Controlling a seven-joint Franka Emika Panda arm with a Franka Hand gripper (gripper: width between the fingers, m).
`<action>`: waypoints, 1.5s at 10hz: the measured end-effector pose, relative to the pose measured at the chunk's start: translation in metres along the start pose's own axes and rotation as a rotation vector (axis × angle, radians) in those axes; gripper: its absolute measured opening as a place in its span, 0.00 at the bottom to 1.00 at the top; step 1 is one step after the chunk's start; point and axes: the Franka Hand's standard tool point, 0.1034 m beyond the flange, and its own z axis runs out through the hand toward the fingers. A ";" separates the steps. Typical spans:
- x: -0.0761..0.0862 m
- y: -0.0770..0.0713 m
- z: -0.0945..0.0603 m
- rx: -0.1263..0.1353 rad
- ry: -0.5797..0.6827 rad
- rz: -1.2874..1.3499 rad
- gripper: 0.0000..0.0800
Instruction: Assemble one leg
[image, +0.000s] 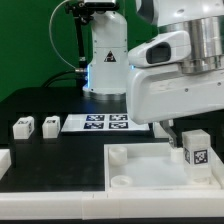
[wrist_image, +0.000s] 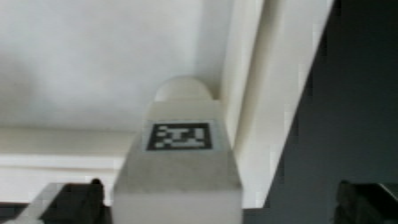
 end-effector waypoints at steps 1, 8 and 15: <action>-0.002 0.001 0.000 0.012 -0.096 -0.002 0.81; 0.002 0.003 0.002 0.010 -0.082 0.039 0.38; 0.007 0.005 0.004 0.054 -0.041 0.999 0.37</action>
Offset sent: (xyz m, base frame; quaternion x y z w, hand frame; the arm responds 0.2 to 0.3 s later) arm 0.0000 0.0000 0.0000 0.0000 0.0000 0.0000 1.0000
